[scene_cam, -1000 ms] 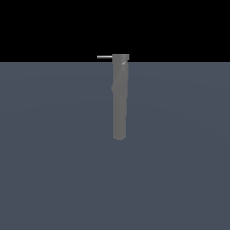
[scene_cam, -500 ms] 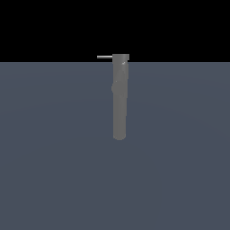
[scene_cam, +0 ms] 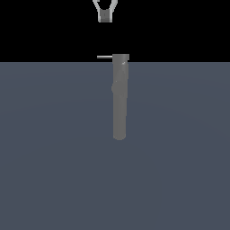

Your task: Turn on the faucet by rotating a designated handle.

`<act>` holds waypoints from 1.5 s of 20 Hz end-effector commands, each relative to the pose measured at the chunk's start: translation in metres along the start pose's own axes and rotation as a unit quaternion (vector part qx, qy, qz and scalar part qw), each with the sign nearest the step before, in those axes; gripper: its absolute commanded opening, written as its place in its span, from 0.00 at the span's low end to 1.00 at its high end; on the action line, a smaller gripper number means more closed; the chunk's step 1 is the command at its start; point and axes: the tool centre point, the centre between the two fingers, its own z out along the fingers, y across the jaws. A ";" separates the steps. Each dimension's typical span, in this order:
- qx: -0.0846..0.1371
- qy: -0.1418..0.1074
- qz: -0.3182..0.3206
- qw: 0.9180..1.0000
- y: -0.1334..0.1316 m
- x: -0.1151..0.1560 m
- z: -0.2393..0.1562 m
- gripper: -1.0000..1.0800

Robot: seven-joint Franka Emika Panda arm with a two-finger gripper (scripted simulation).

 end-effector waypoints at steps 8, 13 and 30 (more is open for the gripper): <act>-0.002 0.000 0.002 1.000 -0.008 0.069 0.045 0.00; -0.004 0.000 0.003 1.000 -0.011 0.096 0.061 0.00; -0.005 0.000 0.004 1.000 -0.015 0.119 0.076 0.00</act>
